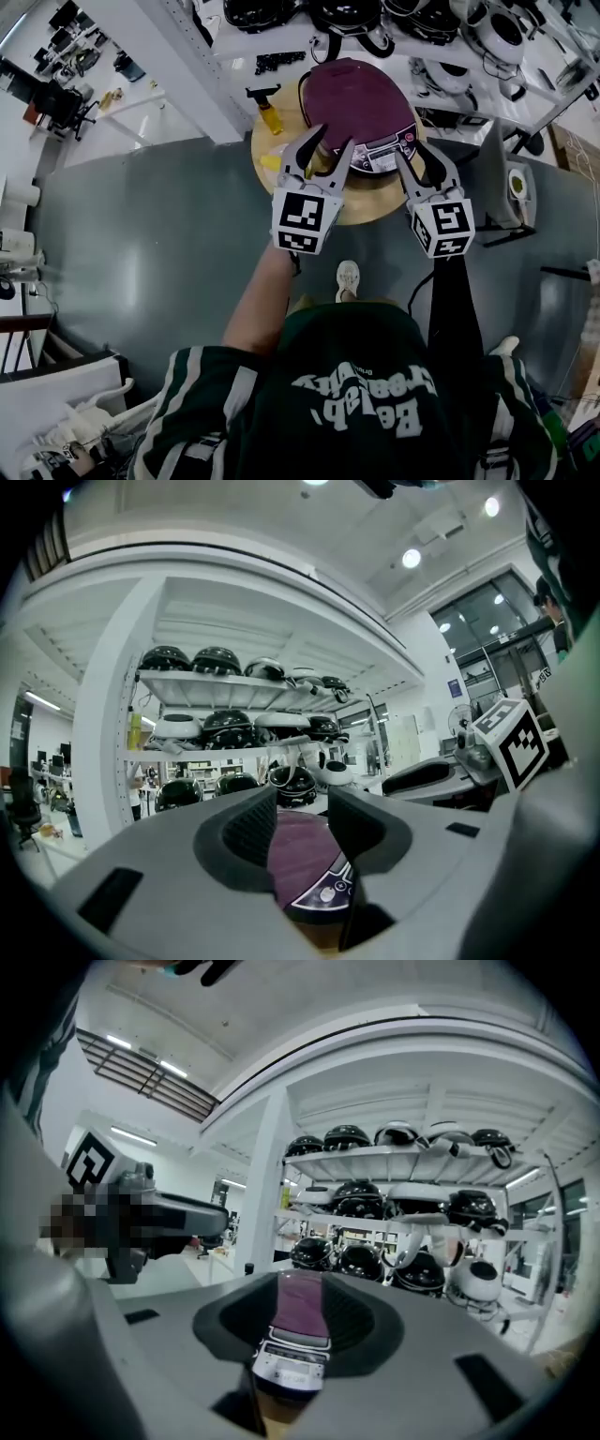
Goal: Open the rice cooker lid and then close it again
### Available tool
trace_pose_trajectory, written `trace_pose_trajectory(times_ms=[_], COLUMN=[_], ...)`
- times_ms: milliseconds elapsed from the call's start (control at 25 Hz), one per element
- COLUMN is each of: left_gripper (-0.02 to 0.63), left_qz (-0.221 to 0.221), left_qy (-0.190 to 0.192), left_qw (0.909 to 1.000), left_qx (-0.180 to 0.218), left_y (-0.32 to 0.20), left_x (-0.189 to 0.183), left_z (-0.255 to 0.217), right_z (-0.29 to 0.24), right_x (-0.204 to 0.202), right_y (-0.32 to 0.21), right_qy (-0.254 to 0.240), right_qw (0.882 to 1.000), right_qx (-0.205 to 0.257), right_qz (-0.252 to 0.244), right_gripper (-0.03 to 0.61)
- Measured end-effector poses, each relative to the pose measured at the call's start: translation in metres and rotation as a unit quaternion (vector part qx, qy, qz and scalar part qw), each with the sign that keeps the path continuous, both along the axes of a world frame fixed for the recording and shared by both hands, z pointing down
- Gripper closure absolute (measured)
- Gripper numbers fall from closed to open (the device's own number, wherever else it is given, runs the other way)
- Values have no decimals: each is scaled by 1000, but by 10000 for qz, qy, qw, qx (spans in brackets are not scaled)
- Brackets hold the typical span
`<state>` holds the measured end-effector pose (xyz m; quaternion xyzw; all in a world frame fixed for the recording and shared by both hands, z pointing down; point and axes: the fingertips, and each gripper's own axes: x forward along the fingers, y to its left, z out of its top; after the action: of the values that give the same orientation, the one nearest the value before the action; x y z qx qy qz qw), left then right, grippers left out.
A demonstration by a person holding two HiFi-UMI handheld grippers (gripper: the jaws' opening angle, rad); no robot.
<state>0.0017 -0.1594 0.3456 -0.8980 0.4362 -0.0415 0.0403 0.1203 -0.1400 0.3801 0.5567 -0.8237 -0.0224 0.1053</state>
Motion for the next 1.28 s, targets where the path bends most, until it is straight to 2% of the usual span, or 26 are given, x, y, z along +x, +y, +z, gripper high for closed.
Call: trace_pose_trajectory(times_ms=[280, 680, 960, 1280], left_gripper=[453, 453, 453, 453], left_qz=[-78, -173, -173, -217], left_qy=[-48, -37, 9, 34], left_qw=[9999, 9996, 9995, 9992], left_qx=[-127, -203, -282, -329], left_y=[-46, -70, -78, -86], left_x=[21, 23, 20, 11], left_z=[17, 28, 32, 38], right_z=[38, 91, 110, 114], right_x=[-1, -15, -18, -18], right_y=[-52, -69, -72, -72], right_qy=[60, 241, 346, 382], right_qw=[9972, 9814, 9743, 9755], right_qx=[-553, -1594, -1930, -1934], right_qz=[-493, -1046, -1110, -979], right_gripper=[420, 400, 397, 411])
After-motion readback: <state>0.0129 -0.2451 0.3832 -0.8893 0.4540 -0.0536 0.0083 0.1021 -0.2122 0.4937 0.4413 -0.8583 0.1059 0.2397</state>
